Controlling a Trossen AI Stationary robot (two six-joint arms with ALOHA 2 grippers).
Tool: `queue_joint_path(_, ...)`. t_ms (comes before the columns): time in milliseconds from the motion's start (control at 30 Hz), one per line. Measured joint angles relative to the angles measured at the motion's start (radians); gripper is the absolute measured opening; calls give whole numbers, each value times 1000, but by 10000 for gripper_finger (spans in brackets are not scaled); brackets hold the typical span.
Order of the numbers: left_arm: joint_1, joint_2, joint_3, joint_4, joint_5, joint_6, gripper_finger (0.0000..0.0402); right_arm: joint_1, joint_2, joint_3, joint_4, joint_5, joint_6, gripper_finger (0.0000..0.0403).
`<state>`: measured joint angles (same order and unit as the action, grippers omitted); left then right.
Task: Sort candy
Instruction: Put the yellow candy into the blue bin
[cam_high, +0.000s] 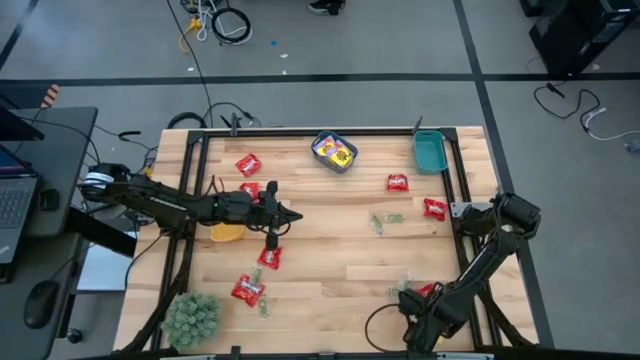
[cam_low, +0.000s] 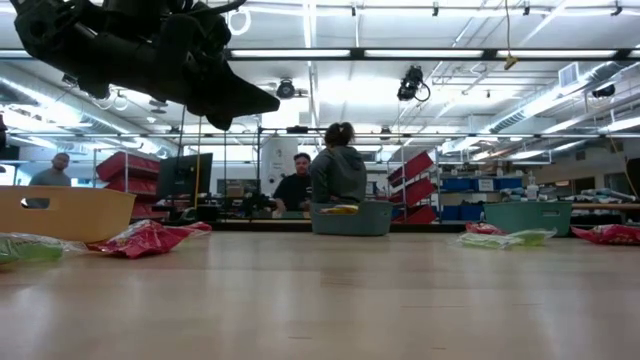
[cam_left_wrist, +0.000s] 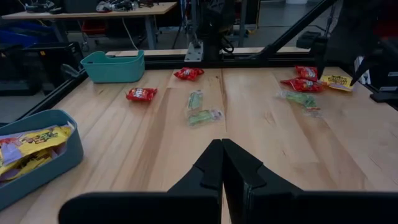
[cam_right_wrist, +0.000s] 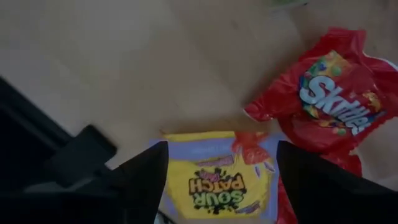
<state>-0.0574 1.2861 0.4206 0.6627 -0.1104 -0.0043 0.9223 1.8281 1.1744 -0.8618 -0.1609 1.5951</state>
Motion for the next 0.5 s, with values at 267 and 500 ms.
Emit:
queue_joint_path(267,0,0,0,-2,0,0,7,-3,47,-1,6,-30,-47,289)
queue_joint_path(500,0,0,1,-7,-3,-2,8,-3,74,-4,4,-57,-91,248)
